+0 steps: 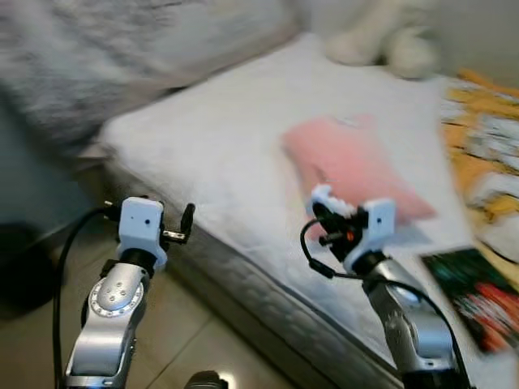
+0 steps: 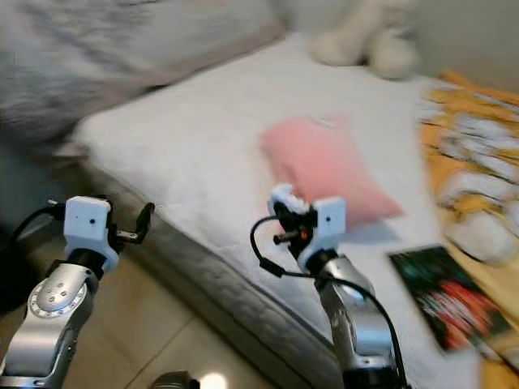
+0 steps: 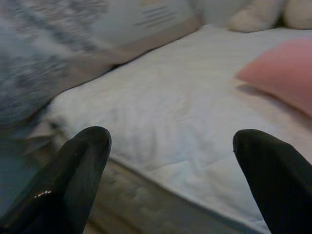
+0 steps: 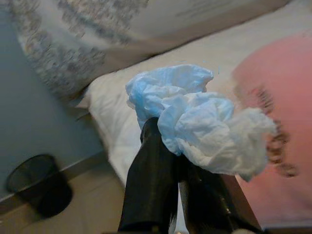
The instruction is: Clean up the room
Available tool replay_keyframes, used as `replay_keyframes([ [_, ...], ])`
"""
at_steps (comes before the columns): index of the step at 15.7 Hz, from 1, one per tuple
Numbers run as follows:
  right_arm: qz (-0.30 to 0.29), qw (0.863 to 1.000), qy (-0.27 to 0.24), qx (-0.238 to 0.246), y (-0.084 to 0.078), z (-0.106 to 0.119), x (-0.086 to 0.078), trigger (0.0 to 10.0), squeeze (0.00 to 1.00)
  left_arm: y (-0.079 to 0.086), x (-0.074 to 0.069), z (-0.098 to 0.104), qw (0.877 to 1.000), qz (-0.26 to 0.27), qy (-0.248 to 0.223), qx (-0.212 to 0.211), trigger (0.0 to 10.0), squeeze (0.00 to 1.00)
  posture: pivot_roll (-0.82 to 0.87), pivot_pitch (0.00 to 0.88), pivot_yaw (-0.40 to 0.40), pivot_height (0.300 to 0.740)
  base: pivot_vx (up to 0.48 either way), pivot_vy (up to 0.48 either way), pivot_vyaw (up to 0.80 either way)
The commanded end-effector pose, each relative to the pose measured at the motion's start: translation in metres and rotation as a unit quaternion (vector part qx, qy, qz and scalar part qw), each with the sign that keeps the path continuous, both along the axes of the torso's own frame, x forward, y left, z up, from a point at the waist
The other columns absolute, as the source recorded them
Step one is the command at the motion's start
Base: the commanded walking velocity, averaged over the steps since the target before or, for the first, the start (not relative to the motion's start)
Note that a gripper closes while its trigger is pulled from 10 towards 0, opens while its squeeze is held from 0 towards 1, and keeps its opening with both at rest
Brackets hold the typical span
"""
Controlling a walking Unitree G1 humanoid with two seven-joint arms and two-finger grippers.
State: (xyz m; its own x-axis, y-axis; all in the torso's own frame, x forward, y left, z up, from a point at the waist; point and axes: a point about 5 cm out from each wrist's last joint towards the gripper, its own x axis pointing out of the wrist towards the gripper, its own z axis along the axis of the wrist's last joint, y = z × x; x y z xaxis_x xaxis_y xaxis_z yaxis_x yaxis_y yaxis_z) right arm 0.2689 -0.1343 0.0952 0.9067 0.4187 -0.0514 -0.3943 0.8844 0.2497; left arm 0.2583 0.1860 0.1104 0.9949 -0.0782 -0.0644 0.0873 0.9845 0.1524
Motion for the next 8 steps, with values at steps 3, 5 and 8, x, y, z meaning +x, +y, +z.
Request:
replay_keyframes([
  [3, -0.004, 1.0, 0.004, 0.016, 0.001, -0.001, -0.005, 10.0, 0.0, -0.001, 0.0, -0.001, 1.0, 0.002, 0.008, 0.025, 10.0, 0.0, 0.04, 0.0, 0.037, 0.74, 0.0, 0.0, 0.8],
  [5, -0.002, 1.0, 0.006, 0.013, 0.003, -0.002, -0.007, 10.0, 0.0, -0.002, -0.001, -0.002, 1.0, -0.003, 0.007, 0.012, 10.0, 0.0, 0.03, 0.0, 0.039, 0.74, 0.0, 0.0, 0.8],
  [8, 0.007, 1.0, 0.012, 0.006, 0.003, -0.006, -0.008, 10.0, 0.0, -0.001, -0.002, -0.001, 1.0, 0.004, 0.004, -0.001, 10.0, 0.0, 0.04, 0.0, 0.029, 0.74, 0.373, 0.0, 0.8],
])
